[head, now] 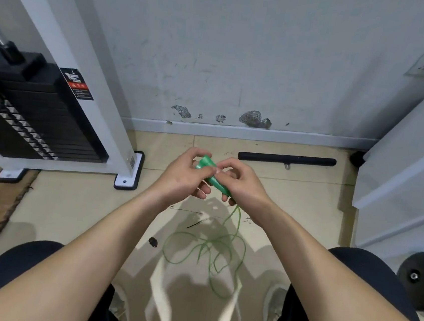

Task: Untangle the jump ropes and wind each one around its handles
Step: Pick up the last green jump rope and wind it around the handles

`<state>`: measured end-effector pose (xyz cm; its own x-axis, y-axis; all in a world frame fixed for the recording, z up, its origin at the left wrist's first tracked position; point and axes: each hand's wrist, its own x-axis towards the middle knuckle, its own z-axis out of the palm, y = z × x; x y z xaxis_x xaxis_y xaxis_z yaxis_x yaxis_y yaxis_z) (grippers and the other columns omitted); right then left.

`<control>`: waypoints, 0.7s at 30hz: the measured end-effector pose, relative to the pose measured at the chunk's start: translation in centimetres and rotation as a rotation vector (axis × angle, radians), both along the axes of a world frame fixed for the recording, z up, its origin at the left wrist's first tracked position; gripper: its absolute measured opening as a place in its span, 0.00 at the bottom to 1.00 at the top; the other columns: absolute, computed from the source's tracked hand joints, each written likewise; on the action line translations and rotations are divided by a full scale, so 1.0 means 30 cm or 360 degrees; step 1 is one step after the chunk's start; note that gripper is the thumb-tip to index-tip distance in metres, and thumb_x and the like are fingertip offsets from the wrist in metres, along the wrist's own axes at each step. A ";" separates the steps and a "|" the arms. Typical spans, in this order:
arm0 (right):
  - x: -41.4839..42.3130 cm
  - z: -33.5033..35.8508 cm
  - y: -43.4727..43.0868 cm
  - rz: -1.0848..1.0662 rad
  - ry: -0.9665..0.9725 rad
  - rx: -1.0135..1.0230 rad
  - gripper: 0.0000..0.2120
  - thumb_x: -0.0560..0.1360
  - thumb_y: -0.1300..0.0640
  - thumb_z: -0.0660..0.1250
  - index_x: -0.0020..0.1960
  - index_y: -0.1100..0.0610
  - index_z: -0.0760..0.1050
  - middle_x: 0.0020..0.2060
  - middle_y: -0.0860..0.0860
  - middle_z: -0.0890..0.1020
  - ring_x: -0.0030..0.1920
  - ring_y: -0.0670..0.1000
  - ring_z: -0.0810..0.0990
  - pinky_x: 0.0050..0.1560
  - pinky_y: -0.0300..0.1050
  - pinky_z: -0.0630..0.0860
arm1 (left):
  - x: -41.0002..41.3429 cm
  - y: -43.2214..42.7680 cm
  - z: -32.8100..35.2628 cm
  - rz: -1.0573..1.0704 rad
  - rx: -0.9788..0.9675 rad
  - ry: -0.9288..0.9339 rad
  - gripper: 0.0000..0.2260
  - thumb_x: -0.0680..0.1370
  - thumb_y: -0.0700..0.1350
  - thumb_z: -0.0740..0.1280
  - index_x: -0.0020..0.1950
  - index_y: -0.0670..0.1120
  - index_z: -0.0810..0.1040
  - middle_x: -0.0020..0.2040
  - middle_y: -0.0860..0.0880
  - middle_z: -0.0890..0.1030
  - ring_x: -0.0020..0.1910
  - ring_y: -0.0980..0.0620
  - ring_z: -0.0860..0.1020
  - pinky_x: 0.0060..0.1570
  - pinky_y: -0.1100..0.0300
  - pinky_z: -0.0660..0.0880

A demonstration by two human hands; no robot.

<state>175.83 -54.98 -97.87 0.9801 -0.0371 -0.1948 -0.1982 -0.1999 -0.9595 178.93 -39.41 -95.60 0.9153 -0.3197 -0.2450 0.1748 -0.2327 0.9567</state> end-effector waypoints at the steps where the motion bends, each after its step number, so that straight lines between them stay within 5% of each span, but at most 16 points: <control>1: 0.006 -0.005 -0.001 0.0026 -0.0006 -0.0015 0.04 0.79 0.52 0.69 0.50 0.52 0.78 0.37 0.53 0.76 0.30 0.51 0.75 0.31 0.42 0.69 | 0.006 -0.005 -0.010 0.0011 0.0001 0.0002 0.08 0.82 0.46 0.67 0.60 0.47 0.75 0.45 0.44 0.79 0.33 0.49 0.79 0.34 0.57 0.80; 6: 0.029 -0.020 0.001 0.0034 0.0119 0.0031 0.09 0.79 0.48 0.68 0.53 0.53 0.75 0.38 0.49 0.77 0.31 0.49 0.76 0.36 0.44 0.71 | 0.051 -0.018 -0.045 0.0014 0.0090 -0.0090 0.05 0.82 0.47 0.66 0.50 0.46 0.76 0.41 0.44 0.79 0.30 0.52 0.77 0.32 0.57 0.77; 13: 0.044 -0.025 -0.047 0.0019 0.0267 -0.0060 0.21 0.85 0.46 0.53 0.44 0.57 0.78 0.29 0.50 0.74 0.29 0.47 0.69 0.38 0.43 0.69 | 0.150 0.070 -0.013 0.0315 -0.0020 0.0000 0.08 0.83 0.45 0.65 0.57 0.41 0.76 0.41 0.44 0.77 0.28 0.54 0.76 0.30 0.63 0.76; 18: 0.034 -0.015 -0.074 0.0010 0.0131 -0.0139 0.17 0.83 0.50 0.61 0.39 0.54 0.79 0.30 0.45 0.69 0.30 0.44 0.67 0.39 0.42 0.65 | 0.164 0.135 0.000 0.0392 -0.0046 0.0085 0.05 0.83 0.44 0.65 0.55 0.43 0.76 0.43 0.43 0.78 0.28 0.53 0.78 0.29 0.65 0.77; 21: 0.026 0.008 -0.077 0.0050 -0.0048 -0.0090 0.16 0.83 0.53 0.62 0.38 0.52 0.79 0.31 0.50 0.66 0.33 0.49 0.65 0.41 0.45 0.63 | 0.143 0.148 -0.007 0.0296 0.0249 0.0228 0.04 0.82 0.45 0.65 0.51 0.47 0.78 0.47 0.44 0.81 0.36 0.50 0.81 0.28 0.64 0.76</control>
